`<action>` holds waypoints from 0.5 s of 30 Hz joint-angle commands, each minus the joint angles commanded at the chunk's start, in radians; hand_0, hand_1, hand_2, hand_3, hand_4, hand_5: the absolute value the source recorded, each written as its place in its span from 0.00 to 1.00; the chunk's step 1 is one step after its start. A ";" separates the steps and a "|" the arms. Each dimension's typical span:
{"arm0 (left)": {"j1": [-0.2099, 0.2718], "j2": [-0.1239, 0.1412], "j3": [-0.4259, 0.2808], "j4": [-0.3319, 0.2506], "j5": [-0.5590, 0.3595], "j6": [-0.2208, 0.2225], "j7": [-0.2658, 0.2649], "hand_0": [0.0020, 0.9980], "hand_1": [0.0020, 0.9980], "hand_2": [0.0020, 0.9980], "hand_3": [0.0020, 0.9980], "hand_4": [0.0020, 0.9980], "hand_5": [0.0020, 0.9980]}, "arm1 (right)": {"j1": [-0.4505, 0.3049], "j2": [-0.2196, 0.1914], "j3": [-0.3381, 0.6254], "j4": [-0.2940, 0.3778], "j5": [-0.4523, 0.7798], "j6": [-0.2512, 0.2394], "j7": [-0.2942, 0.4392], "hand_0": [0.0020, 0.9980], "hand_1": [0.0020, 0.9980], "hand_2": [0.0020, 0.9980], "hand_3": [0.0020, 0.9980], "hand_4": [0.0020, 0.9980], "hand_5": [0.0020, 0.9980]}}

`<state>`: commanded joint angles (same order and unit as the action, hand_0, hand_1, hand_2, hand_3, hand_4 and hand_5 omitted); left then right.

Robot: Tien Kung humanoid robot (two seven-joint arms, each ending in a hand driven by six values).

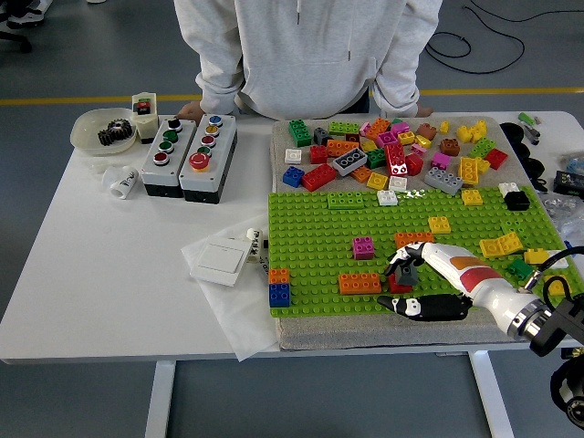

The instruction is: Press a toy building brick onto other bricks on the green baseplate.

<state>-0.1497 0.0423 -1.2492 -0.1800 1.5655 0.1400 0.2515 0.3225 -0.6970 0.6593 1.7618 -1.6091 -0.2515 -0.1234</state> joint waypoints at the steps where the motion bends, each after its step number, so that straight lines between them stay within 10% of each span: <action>1: 0.001 0.000 -0.001 0.000 0.001 0.000 0.000 0.79 0.78 0.79 0.58 0.61 0.63 | 0.000 0.000 0.000 -0.003 0.001 0.000 0.001 0.66 0.66 0.71 0.57 0.87 0.56; 15: 0.004 0.000 0.001 0.000 0.007 -0.003 0.001 0.79 0.79 0.79 0.58 0.61 0.63 | -0.006 0.003 0.009 -0.037 -0.008 0.002 0.001 0.66 0.66 0.72 0.56 0.87 0.56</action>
<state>-0.1461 0.0427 -1.2486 -0.1800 1.5724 0.1365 0.2521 0.3166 -0.6936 0.6679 1.7244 -1.6168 -0.2497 -0.1226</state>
